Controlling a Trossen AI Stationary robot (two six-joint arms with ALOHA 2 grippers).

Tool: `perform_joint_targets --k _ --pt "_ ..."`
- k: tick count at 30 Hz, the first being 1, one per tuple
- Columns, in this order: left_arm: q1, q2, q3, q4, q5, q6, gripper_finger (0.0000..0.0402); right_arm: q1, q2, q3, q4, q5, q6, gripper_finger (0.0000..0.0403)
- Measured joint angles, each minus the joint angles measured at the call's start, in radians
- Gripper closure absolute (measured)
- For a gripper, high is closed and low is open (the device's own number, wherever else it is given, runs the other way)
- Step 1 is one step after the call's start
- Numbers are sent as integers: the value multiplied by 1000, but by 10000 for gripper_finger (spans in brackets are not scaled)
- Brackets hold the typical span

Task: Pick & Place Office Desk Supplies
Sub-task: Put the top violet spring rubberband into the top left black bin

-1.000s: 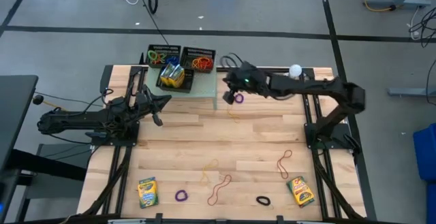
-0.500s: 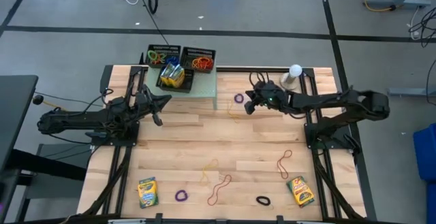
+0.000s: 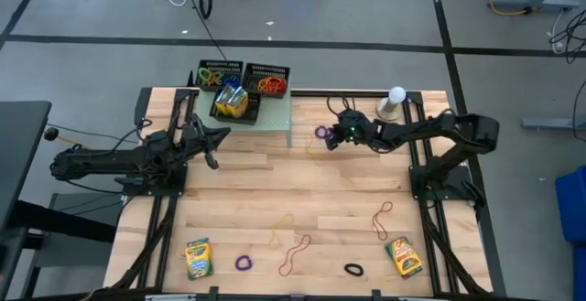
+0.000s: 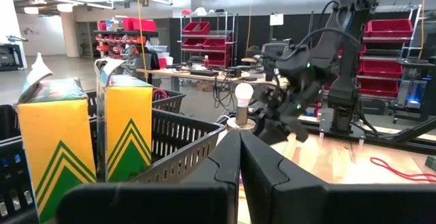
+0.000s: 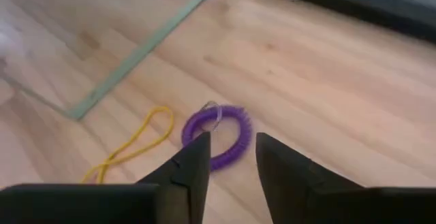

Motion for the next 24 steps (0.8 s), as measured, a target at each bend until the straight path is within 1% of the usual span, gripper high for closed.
perform_joint_targets --k 2,5,12,18,24 --pt "0 0 0 0 0 0 389 -5 41 7 16 -19 0 269" --pt "0 0 0 0 0 0 389 -10 94 33 17 -23 -9 265" --pt "0 0 0 0 0 0 389 -15 219 115 7 -37 -11 280" --pt "0 0 0 0 0 0 389 -14 265 163 -10 -37 -23 296" --pt "0 0 0 0 0 0 389 -5 264 164 -22 -32 -55 306"
